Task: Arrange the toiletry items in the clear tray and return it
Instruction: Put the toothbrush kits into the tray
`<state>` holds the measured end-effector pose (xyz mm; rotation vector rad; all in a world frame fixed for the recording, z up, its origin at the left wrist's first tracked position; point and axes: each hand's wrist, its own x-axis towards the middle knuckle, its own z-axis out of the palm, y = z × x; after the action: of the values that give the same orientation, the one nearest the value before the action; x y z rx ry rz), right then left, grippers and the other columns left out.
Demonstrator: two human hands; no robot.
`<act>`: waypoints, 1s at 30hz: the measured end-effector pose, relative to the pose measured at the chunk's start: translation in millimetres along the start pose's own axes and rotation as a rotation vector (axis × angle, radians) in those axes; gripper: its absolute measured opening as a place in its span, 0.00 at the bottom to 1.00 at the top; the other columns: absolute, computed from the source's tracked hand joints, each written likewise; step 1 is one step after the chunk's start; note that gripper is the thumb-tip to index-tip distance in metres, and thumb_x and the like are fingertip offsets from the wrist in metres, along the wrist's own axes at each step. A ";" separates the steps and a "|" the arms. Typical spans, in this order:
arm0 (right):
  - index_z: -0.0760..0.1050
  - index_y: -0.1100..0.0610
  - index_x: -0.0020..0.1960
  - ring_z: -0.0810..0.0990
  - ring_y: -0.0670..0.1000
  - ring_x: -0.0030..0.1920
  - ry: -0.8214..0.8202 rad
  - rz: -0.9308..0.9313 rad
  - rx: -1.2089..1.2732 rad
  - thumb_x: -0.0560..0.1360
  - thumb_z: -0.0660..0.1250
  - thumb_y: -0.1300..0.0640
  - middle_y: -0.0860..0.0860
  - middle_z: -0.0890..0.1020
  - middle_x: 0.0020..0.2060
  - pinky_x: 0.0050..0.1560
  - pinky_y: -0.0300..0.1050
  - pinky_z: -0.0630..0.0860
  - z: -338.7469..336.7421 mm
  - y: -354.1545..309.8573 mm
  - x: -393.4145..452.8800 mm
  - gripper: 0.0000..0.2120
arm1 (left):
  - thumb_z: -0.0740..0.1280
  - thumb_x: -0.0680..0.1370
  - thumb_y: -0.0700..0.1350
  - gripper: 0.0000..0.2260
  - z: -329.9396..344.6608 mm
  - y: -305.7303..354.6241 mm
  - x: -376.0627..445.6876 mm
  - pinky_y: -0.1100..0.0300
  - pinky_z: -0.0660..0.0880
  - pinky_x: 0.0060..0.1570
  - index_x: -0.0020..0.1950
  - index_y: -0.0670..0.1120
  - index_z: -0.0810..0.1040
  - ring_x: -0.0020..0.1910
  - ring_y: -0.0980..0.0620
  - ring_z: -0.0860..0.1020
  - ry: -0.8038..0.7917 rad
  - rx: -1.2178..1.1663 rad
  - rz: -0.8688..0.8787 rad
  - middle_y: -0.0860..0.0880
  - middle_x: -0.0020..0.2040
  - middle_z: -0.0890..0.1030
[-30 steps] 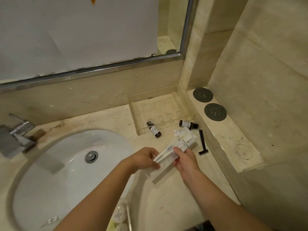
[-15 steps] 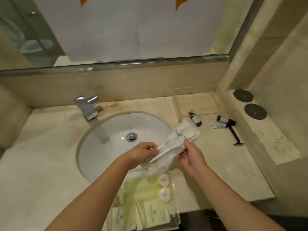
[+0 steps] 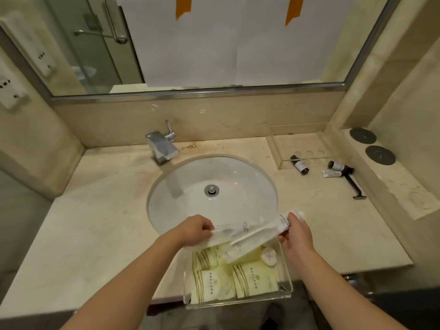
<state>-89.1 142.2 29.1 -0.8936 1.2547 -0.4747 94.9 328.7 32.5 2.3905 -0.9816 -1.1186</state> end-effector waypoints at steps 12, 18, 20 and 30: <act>0.73 0.64 0.58 0.76 0.52 0.35 0.084 0.002 -0.008 0.80 0.61 0.59 0.61 0.81 0.46 0.32 0.44 0.72 -29.7 23.5 -20.3 0.11 | 0.64 0.76 0.47 0.06 35.3 6.1 14.6 0.56 0.74 0.46 0.51 0.49 0.78 0.51 0.47 0.78 0.200 0.244 0.061 0.49 0.51 0.82; 0.72 0.61 0.54 0.78 0.55 0.34 0.034 0.054 0.084 0.80 0.61 0.62 0.61 0.81 0.44 0.28 0.43 0.75 -29.2 30.4 -29.6 0.05 | 0.65 0.75 0.43 0.04 44.7 9.7 13.6 0.56 0.71 0.40 0.49 0.47 0.74 0.49 0.47 0.75 0.308 0.305 0.114 0.49 0.49 0.75; 0.72 0.61 0.51 0.77 0.54 0.32 0.011 0.070 0.061 0.79 0.61 0.63 0.61 0.81 0.43 0.26 0.42 0.76 -25.4 31.3 -34.2 0.02 | 0.65 0.76 0.43 0.08 44.8 6.4 10.4 0.57 0.68 0.41 0.54 0.47 0.74 0.51 0.47 0.74 0.338 0.335 0.122 0.49 0.52 0.73; 0.74 0.55 0.48 0.81 0.54 0.34 0.017 -0.231 -0.715 0.73 0.66 0.57 0.55 0.82 0.38 0.36 0.50 0.78 3.7 42.4 -29.4 0.04 | 0.62 0.76 0.36 0.12 30.1 -25.9 1.2 0.57 0.63 0.42 0.55 0.48 0.77 0.45 0.47 0.68 0.302 0.518 0.132 0.48 0.49 0.70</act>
<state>-100.4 190.2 13.6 -1.6511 1.3614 -0.2029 83.9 346.1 -1.5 2.7212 -1.4238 -0.4688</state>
